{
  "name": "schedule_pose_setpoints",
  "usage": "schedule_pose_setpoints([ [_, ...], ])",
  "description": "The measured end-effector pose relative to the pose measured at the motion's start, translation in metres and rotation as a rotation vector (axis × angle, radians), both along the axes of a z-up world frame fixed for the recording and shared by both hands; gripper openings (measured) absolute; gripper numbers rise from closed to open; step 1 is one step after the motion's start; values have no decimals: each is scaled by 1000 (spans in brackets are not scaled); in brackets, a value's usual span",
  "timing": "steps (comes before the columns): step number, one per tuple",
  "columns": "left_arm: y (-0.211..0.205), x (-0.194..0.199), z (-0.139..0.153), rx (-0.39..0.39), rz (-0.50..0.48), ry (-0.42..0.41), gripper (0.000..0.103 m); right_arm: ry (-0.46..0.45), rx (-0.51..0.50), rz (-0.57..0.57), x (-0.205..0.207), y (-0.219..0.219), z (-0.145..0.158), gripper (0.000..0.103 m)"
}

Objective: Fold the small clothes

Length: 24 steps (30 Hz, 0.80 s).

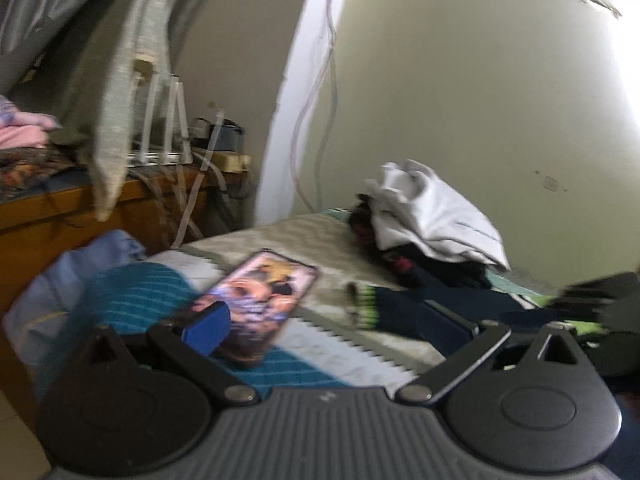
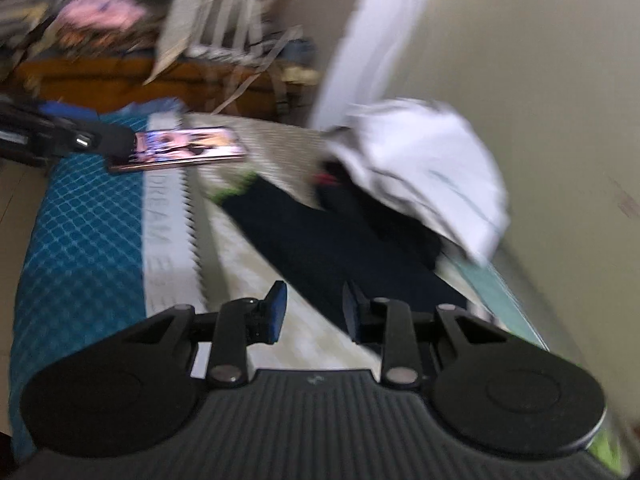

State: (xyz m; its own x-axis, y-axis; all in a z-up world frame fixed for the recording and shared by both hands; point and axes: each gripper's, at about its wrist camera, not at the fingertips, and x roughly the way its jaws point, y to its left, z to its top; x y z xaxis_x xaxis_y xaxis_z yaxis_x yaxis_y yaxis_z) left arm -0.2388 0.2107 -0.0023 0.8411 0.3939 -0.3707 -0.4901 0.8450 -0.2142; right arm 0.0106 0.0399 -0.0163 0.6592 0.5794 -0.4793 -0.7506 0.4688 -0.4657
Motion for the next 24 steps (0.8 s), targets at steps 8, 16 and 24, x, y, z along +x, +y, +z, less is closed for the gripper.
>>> schedule_pose_setpoints([
  [8, 17, -13, 0, -9, 29, 4, 103, 75, -1, -32, 30, 52, -8, 9],
  [16, -6, 19, 13, 5, -82, -43, 103, -11, 358, -163, 13, -56, 78, 8],
  [24, -68, 112, 39, -13, -315, -78, 103, -29, 711, -722, 47, -290, 104, 9],
])
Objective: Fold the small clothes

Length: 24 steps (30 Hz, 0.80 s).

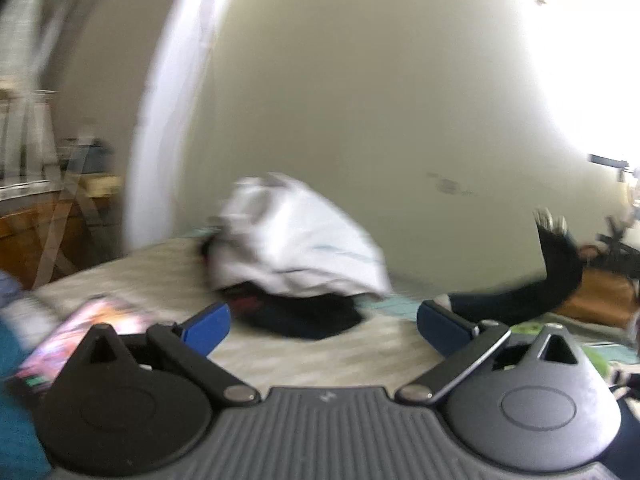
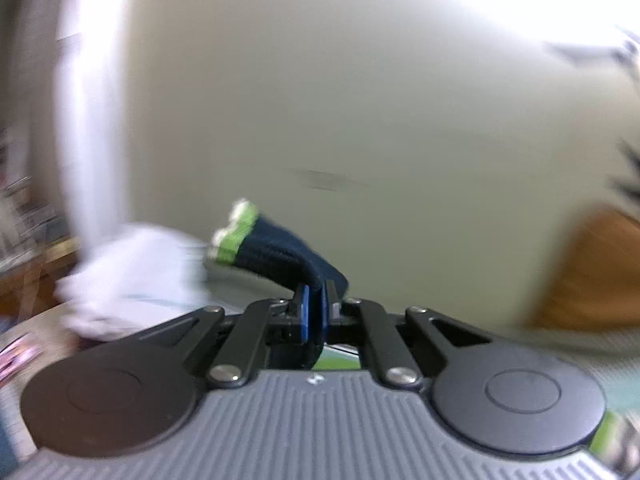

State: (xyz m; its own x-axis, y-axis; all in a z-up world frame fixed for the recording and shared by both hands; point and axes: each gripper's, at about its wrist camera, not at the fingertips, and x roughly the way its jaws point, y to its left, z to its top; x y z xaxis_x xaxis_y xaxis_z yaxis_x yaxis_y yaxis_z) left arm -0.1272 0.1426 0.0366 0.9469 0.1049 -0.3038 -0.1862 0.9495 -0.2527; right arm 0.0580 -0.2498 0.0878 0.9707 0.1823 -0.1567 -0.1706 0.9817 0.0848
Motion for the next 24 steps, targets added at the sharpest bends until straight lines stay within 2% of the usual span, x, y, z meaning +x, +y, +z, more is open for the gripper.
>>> schedule_pose_setpoints([
  [2, -20, 41, 5, -12, -70, 23, 103, 60, 56, -79, 6, -43, -23, 9],
  [4, -39, 81, 4, -23, -134, 67, 103, 144, 131, -105, 15, -79, -48, 16],
  [5, -51, 104, 2, -19, -160, 95, 103, 187, 181, -124, 19, -96, -59, 22],
  [6, -63, 126, -2, -13, -186, 128, 103, 224, 246, -143, 20, -115, -70, 37],
  [8, -85, 165, -10, 5, -213, 196, 103, 261, 359, -180, 18, -146, -87, 46],
  [10, -99, 190, -19, 13, -228, 238, 103, 281, 386, -203, 15, -165, -95, 46],
  [13, -118, 224, -34, 14, -243, 292, 101, 303, 386, -173, 14, -172, -99, 46],
  [15, -129, 241, -45, 31, -248, 324, 90, 317, 353, -166, 16, -170, -101, 53],
  [16, -136, 249, -51, 43, -258, 348, 71, 323, 333, -175, 17, -172, -102, 55],
  [17, -141, 256, -57, 48, -274, 375, 37, 329, 311, -191, 23, -171, -104, 55],
  [18, -147, 262, -63, 49, -295, 412, 23, 338, 284, -199, 28, -169, -107, 55],
  [19, -150, 264, -68, 56, -292, 417, 16, 352, 262, -190, 36, -166, -109, 52],
  [20, -150, 261, -69, 73, -267, 388, 10, 347, 225, -195, 42, -161, -112, 38],
  [21, -150, 257, -69, 82, -257, 374, 10, 329, 174, -209, 41, -156, -111, 20],
  [22, -147, 251, -68, 80, -240, 358, 10, 305, 158, -200, 39, -153, -108, 12],
  [24, -139, 240, -65, 77, -192, 321, 10, 229, 206, -180, 32, -156, -103, 10],
])
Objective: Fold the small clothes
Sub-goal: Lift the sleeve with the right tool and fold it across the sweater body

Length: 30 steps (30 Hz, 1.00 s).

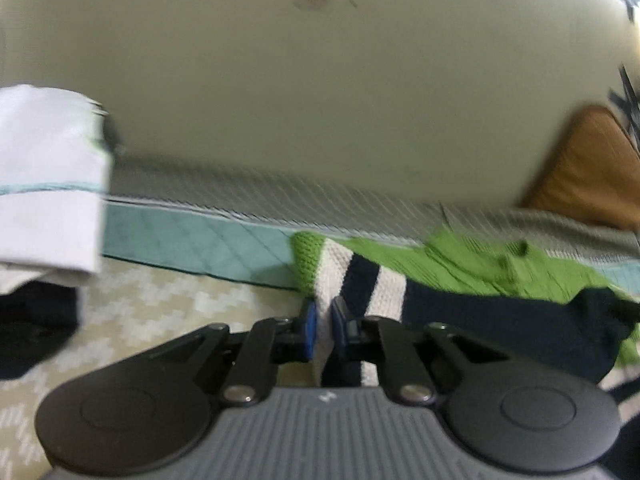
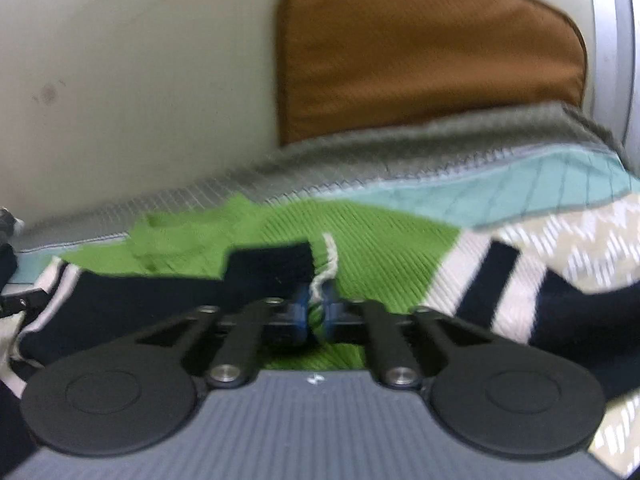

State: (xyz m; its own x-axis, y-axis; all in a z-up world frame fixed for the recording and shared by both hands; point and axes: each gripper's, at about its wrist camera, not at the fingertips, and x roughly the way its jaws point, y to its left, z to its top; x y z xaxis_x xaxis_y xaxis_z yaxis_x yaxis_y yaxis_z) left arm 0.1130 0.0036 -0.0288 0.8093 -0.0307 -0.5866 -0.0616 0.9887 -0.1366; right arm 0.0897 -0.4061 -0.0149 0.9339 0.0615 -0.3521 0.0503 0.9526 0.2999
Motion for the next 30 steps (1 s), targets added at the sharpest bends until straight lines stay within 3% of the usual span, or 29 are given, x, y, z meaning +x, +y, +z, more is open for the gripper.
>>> schedule_pose_setpoints([
  [2, 3, -1, -3, -14, 19, 7, 10, -31, 17, -4, -4, -1, 3, 10],
  [5, -5, 5, -10, 45, 29, 52, 17, 124, -26, -8, 16, 1, -12, 16],
  [6, -5, 5, -10, 48, 31, 50, 19, 98, -17, -7, 10, -3, -12, 20],
  [7, -3, 3, -9, 40, 33, 36, 26, 107, -9, -2, 6, -7, -9, 24],
  [8, 0, 0, -7, 44, 43, 27, 42, 94, 17, -11, -4, -15, -5, 30],
  [9, 0, 0, -5, 51, 52, 17, 46, 57, 50, -28, -17, -27, 0, 30],
  [13, 8, -17, 16, -8, 71, -89, 47, -68, 135, -166, -85, -81, 12, 30],
  [17, -1, -28, 28, -51, -23, -157, 47, -85, 130, -320, -139, -113, 2, 33],
  [21, -27, -26, 16, 3, -155, -119, 47, -57, 287, -424, -159, -139, -32, 35],
  [25, -41, -16, -1, 81, -175, -45, 47, -64, 518, -543, -167, -178, -58, 35],
  [28, -30, -8, -5, 21, -145, 0, 47, -100, 704, -610, -176, -212, -76, 33],
  [30, -23, -7, -6, -26, -122, 26, 47, -122, 768, -645, -178, -231, -79, 31],
])
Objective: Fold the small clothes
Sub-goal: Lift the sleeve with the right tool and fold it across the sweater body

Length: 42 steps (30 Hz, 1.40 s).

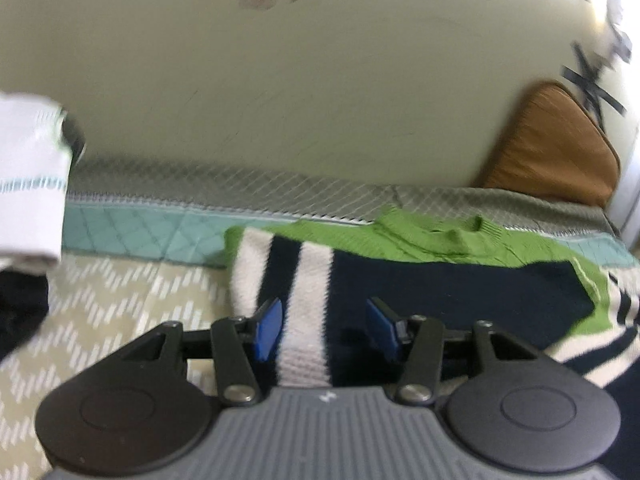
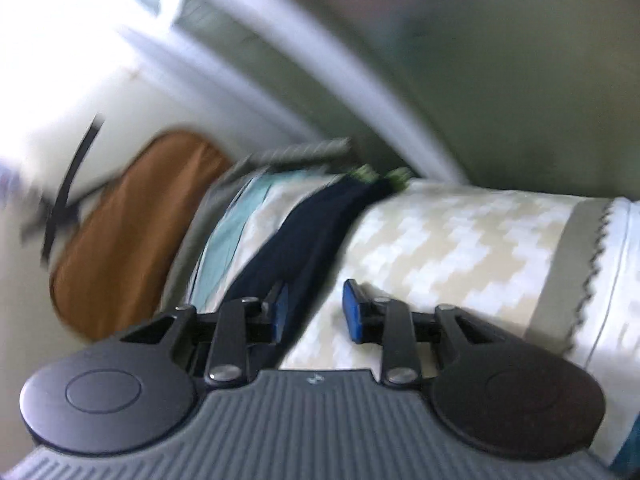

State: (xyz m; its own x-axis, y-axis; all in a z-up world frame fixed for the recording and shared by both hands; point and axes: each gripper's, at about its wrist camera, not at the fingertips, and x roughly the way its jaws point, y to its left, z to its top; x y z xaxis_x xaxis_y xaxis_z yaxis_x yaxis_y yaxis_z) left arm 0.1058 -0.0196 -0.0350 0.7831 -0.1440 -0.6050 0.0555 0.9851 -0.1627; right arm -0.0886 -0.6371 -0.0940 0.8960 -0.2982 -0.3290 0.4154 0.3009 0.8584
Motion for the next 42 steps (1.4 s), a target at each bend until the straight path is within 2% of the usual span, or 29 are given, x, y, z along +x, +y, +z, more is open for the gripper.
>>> schedule_pose_setpoints([
  [3, 9, 3, -2, -34, 14, 15, 47, -16, 48, 7, 3, -18, 2, 31],
  [10, 1, 2, -3, 14, 15, 5, 47, 12, 60, 25, 29, -41, 7, 31],
  [11, 3, 2, -3, 9, 15, 6, 47, 21, 54, 32, 34, -46, 7, 25],
  [12, 4, 3, -3, 3, 15, 8, 47, 44, 42, 39, 39, -47, 8, 9],
  [16, 5, 5, -4, -7, 3, 20, 52, 16, -15, 68, 35, -37, 23, 7],
  [18, 3, 5, -2, -1, -17, 17, 54, -39, -70, 109, 33, -22, 46, 7],
  [21, 7, 0, 4, -30, -43, 7, 54, -107, -215, 207, 36, 18, 99, 7],
  [27, 41, -26, 35, -201, -26, -74, 54, -219, -580, 441, 63, 140, 203, 7],
  [30, 61, -42, 45, -268, -3, -128, 55, -258, -714, 602, 90, 214, 229, 7],
  [32, 73, -50, 45, -304, 9, -159, 57, -255, -801, 715, 110, 265, 230, 7],
  [33, 77, -53, 43, -316, 13, -165, 58, -237, -853, 785, 121, 295, 223, 7],
  [35, 82, -51, 36, -326, 15, -154, 58, -185, -893, 943, 140, 340, 195, 8],
  [36, 82, -48, 34, -323, 13, -138, 58, -125, -889, 1077, 153, 363, 172, 11],
  [38, 80, -41, 29, -308, -3, -112, 58, 16, -895, 1231, 165, 390, 131, 11],
  [39, 79, -39, 28, -300, -10, -107, 58, 70, -907, 1253, 166, 392, 115, 11],
  [40, 78, -37, 28, -297, -14, -103, 58, 70, -902, 1233, 162, 384, 108, 11],
  [42, 77, -34, 27, -311, -30, -92, 58, 24, -807, 1117, 154, 341, 110, 11],
])
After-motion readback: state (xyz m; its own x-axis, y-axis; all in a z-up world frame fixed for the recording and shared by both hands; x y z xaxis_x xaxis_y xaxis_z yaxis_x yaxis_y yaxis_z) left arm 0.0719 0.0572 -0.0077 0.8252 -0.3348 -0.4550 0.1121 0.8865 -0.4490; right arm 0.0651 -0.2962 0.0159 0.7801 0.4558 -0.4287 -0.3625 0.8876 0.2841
